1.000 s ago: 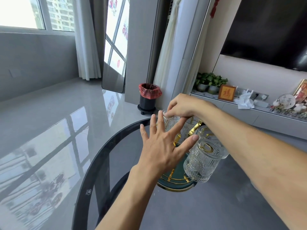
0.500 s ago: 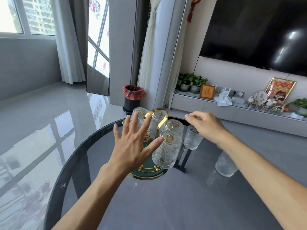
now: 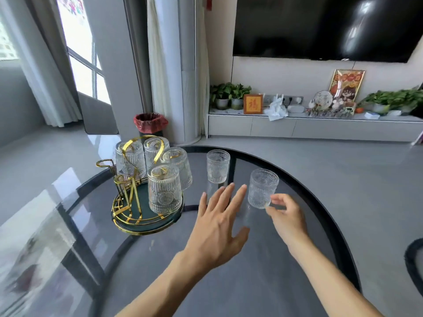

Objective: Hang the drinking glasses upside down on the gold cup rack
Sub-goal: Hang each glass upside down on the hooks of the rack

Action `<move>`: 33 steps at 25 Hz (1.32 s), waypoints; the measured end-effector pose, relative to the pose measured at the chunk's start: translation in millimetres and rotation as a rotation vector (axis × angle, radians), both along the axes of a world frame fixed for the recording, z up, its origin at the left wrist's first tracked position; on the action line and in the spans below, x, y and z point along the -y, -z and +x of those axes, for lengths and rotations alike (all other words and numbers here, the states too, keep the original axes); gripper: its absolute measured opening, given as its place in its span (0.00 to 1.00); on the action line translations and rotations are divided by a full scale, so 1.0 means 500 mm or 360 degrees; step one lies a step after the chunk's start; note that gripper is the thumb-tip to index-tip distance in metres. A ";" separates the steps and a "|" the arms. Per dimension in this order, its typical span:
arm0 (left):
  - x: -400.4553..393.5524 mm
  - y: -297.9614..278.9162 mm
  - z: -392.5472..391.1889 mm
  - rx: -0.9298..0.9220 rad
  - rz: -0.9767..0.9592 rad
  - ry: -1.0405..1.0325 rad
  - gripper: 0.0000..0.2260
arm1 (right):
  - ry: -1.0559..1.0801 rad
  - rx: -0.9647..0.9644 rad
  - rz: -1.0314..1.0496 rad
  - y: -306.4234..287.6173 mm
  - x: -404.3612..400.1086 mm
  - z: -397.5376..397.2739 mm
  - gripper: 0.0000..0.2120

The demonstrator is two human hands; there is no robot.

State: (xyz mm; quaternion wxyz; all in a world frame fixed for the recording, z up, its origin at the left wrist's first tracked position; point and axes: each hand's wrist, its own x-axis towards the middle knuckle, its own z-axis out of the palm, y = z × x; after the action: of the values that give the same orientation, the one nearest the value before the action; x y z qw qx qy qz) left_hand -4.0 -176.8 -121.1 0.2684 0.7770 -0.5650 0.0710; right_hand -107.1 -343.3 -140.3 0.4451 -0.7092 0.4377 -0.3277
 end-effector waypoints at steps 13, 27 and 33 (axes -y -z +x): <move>0.360 0.011 0.023 -0.0610 0.0011 -0.0359 0.42 | 0.0128 0.0336 0.0872 0.001 0.043 0.001 0.05; -0.009 -0.081 0.019 -0.0973 -0.0764 -0.0047 0.35 | -0.0660 0.0641 0.1517 -0.108 -0.075 0.020 0.16; -0.185 -0.118 0.087 -0.0946 -0.0851 -0.0088 0.38 | -0.0856 0.0632 0.1527 -0.158 -0.232 0.096 0.20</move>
State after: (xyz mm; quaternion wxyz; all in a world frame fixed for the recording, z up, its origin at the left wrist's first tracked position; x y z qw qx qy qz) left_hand 39.7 -84.3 -61.9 0.6109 0.6813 -0.4033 -0.0051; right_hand -59.3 -227.2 -61.5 0.8575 -0.4394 0.2500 -0.0950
